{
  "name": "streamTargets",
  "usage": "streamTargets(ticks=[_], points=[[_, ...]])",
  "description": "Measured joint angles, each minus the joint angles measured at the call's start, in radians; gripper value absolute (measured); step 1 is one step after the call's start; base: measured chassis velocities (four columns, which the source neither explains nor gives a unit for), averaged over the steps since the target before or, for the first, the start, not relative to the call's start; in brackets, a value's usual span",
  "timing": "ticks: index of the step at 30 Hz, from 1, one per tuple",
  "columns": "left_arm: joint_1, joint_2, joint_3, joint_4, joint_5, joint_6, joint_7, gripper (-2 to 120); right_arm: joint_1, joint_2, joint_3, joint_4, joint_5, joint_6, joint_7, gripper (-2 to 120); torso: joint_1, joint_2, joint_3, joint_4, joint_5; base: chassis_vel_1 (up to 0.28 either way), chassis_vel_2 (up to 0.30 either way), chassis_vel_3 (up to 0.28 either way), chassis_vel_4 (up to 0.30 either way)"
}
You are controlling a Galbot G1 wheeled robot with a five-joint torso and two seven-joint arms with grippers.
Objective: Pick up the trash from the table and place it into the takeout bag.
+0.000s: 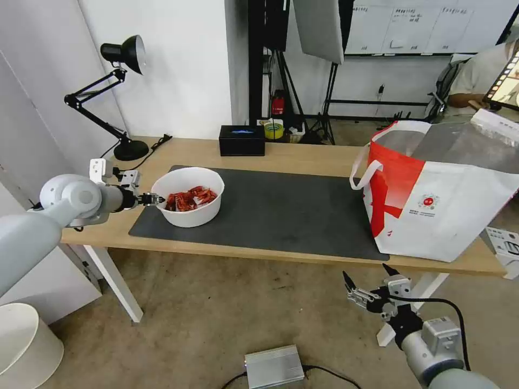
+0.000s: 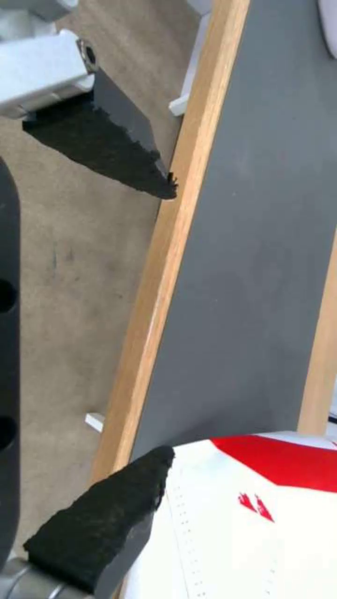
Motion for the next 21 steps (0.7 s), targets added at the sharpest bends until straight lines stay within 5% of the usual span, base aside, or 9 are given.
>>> streamTargets(ticks=[8,14,21], points=[[-0.013,0.010,0.028,-0.007,0.001,-0.001,0.003,23,0.000,0.000,0.000,0.000,0.000,0.000,0.000,100,0.000,0.000,0.000,0.0000,0.0000,0.000,0.000,0.000,0.000],[-0.031,0.011,0.055,-0.008,0.000,-0.001,0.002,0,0.000,0.000,0.000,0.000,0.000,0.000,0.000,100,0.000,0.000,0.000,-0.0002,0.0001,0.000,0.000,0.000,0.000],[-0.056,0.013,0.079,-0.001,-0.003,-0.001,-0.003,0,0.000,0.000,0.000,0.000,0.000,0.000,0.000,100,0.000,0.000,0.000,-0.0001,0.0000,0.000,0.000,0.000,0.000]])
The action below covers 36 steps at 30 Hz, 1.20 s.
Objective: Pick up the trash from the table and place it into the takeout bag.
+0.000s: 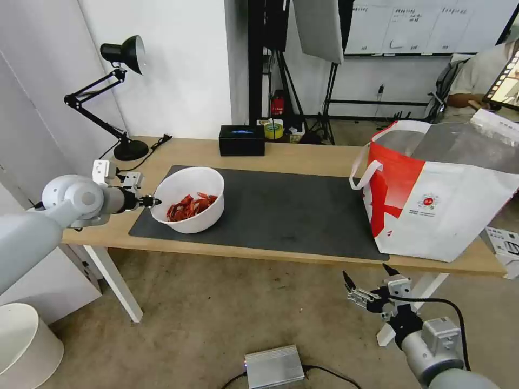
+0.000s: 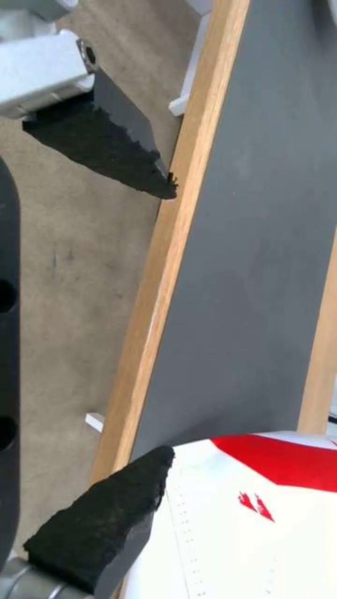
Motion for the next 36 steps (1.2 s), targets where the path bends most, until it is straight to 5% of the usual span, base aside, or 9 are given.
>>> streamTargets(ticks=[21,36], points=[[-0.094,0.005,0.020,-0.055,-0.098,0.001,-0.030,0,0.000,0.000,0.000,0.000,0.000,0.000,0.000,100,0.000,0.000,0.000,0.0001,-0.0001,0.000,0.000,0.000,0.000],[-0.255,-0.039,0.114,-0.069,-0.167,0.001,-0.063,0,0.000,0.000,0.000,0.000,0.000,0.000,0.000,100,0.000,0.000,0.000,0.0002,0.0000,0.000,0.000,0.000,0.000]])
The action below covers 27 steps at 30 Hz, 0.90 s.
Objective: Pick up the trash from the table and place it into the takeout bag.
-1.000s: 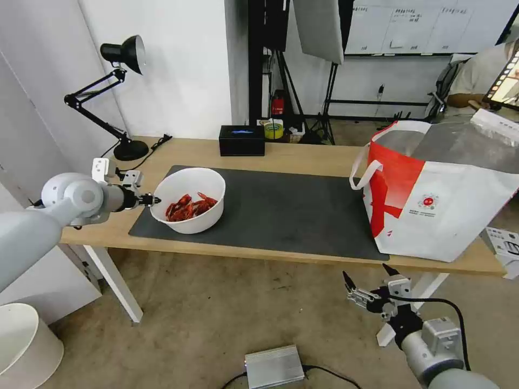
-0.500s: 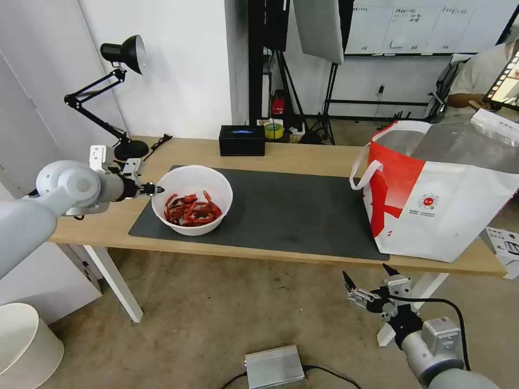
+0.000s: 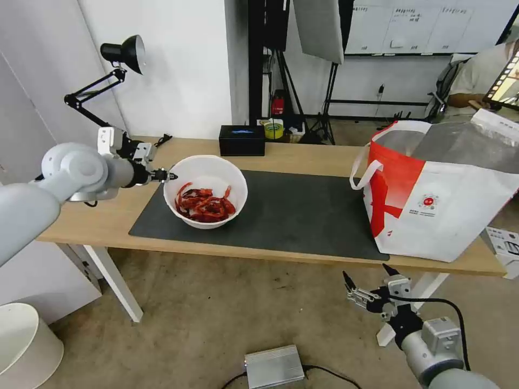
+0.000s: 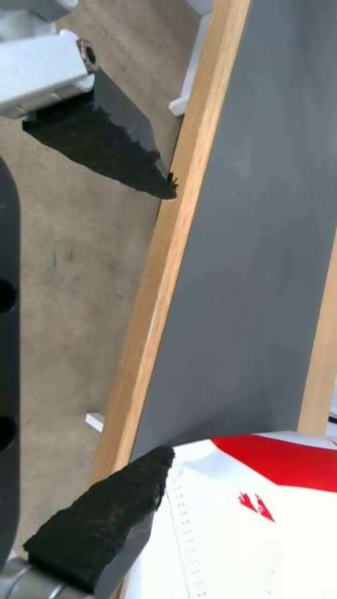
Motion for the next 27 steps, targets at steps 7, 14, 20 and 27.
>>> streamTargets(ticks=[7,14,20,27], points=[[-0.145,-0.064,0.096,0.013,-0.061,0.000,-0.034,0,0.000,0.000,0.000,0.000,0.000,0.000,0.000,100,0.000,0.000,0.000,-0.0001,0.0001,0.000,0.000,0.000,0.000],[-0.276,-0.137,0.188,0.051,-0.128,0.000,-0.065,0,0.000,0.000,0.000,0.000,0.000,0.000,0.000,100,0.000,0.000,0.000,-0.0001,0.0003,0.000,0.000,0.000,0.000],[-0.403,-0.237,0.269,0.104,-0.177,0.000,-0.086,0,0.000,0.000,0.000,0.000,0.000,0.000,0.000,100,0.000,0.000,0.000,-0.0001,0.0002,0.000,0.000,0.000,0.000],[-0.521,-0.380,0.324,0.190,-0.234,0.000,-0.109,0,0.000,0.000,0.000,0.000,0.000,0.000,0.000,100,0.000,0.000,0.000,-0.0002,0.0003,0.000,0.000,0.000,0.000]])
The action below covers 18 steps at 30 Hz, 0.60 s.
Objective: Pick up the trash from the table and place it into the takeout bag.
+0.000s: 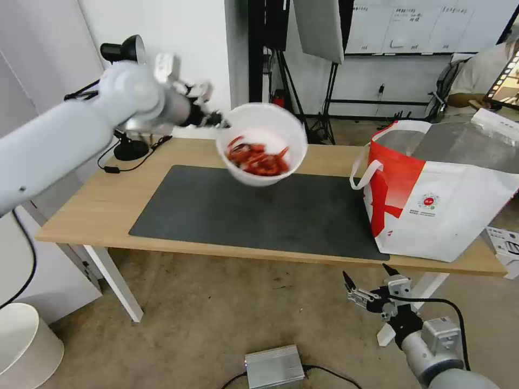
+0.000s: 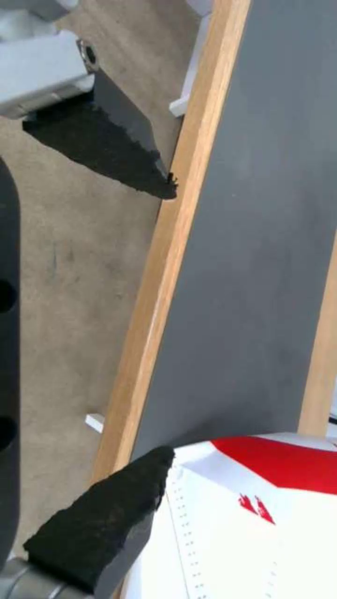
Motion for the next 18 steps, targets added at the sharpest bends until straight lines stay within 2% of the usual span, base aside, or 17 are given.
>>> streamTargets(ticks=[2,4,7,8,13,18], points=[[-0.036,-0.061,0.015,0.039,-0.018,0.000,-0.007,0,0.000,0.000,0.000,0.000,0.000,0.000,0.000,100,0.000,0.000,0.000,-0.0001,0.0003,0.000,0.000,0.000,0.000],[-0.041,-0.072,0.017,0.045,-0.020,0.000,-0.007,0,0.000,0.000,0.000,0.000,0.000,0.000,0.000,100,0.000,0.000,0.000,0.0000,0.0003,0.000,0.000,0.000,0.000],[-0.073,-0.159,0.030,0.113,-0.030,0.000,-0.011,0,0.000,0.000,0.000,0.000,0.000,0.000,0.000,100,0.000,0.000,0.000,0.0000,0.0001,0.000,0.000,0.000,0.000],[-0.073,-0.159,0.030,0.113,-0.030,0.000,-0.011,0,0.000,0.000,0.000,0.000,0.000,0.000,0.000,100,0.000,0.000,0.000,0.0000,0.0001,0.000,0.000,0.000,0.000],[-0.093,-0.258,0.031,0.191,-0.031,0.000,-0.012,0,0.000,0.000,0.000,0.000,0.000,0.000,0.000,100,0.000,0.000,0.000,0.0000,0.0000,0.000,0.000,0.000,0.000],[-0.106,-0.303,0.031,0.229,-0.031,0.000,-0.013,0,0.000,0.000,0.000,0.000,0.000,0.000,0.000,100,0.000,0.000,0.000,0.0001,0.0000,0.000,0.000,0.000,0.000]])
